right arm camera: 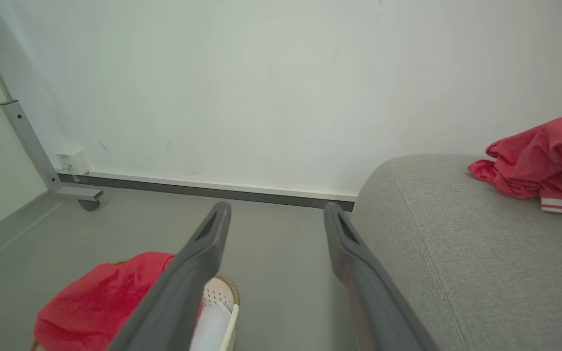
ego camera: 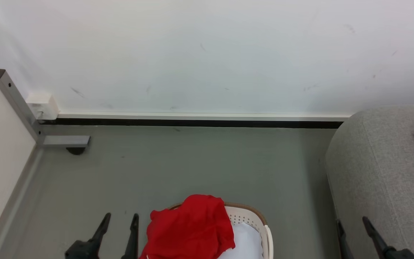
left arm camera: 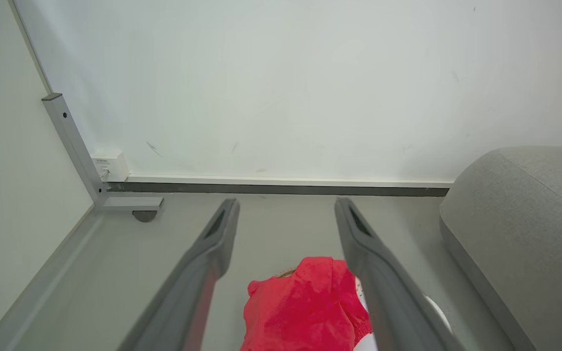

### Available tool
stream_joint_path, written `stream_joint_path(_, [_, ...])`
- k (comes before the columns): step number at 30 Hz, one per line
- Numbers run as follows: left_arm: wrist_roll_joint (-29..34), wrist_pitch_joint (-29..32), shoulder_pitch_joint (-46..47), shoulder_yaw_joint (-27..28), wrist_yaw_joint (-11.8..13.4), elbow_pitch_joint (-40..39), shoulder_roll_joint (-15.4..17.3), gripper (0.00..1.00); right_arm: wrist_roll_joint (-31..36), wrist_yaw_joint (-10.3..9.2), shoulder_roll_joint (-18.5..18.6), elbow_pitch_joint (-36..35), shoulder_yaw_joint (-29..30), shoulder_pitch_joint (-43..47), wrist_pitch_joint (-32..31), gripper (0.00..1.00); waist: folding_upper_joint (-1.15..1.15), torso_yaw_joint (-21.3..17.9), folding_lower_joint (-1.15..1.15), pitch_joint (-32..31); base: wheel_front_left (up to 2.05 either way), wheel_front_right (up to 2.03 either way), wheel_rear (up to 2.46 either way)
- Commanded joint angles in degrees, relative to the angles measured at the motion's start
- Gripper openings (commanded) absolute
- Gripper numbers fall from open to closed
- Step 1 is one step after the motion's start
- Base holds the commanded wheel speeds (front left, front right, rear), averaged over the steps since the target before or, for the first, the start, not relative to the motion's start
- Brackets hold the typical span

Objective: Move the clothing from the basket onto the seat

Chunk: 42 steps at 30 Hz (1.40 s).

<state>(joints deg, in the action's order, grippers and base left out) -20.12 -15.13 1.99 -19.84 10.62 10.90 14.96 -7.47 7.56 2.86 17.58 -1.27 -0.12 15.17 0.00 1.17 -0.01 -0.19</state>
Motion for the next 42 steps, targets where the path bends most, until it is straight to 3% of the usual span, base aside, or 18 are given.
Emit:
stream_joint_path(1, [1.1,0.0,-1.2,1.1,-0.6,-0.1,-0.6,1.00,0.0,-0.14,0.1,0.4,-0.4,0.8,0.0,1.00,0.00,-0.3,0.01,0.1,0.00,0.00,0.00])
stream_joint_path(11, [5.2,0.0,-1.4,6.0,-5.1,0.6,-3.1,1.00,0.2,-0.14,0.1,-0.1,-1.2,-1.3,0.0,1.00,0.00,-1.6,0.01,1.6,0.00,0.00,0.00])
stream_joint_path(16, [7.3,0.0,2.2,4.9,-8.3,2.7,-4.0,1.00,0.8,-0.14,0.1,-1.8,-0.6,-3.5,0.0,1.00,0.00,-2.2,0.01,5.8,0.00,0.00,0.00])
stream_joint_path(24, [11.4,4.0,16.7,-2.1,-14.2,11.6,-4.8,1.00,3.4,-0.14,0.1,-6.9,1.9,-10.4,0.0,1.00,0.00,-3.3,0.01,19.9,0.00,0.00,0.00])
stream_joint_path(34, [11.3,14.4,30.9,-6.3,-17.0,21.9,-5.8,1.00,4.3,-0.14,0.1,-14.6,3.1,-18.2,0.0,1.00,0.00,-6.8,0.01,37.4,0.00,0.00,0.00])
stream_joint_path(42, [10.2,15.6,38.0,-7.6,-17.5,30.7,-5.8,1.00,2.4,-0.14,0.0,-19.5,0.8,-21.5,0.0,1.00,0.00,-11.1,0.01,45.4,0.00,0.00,0.00])
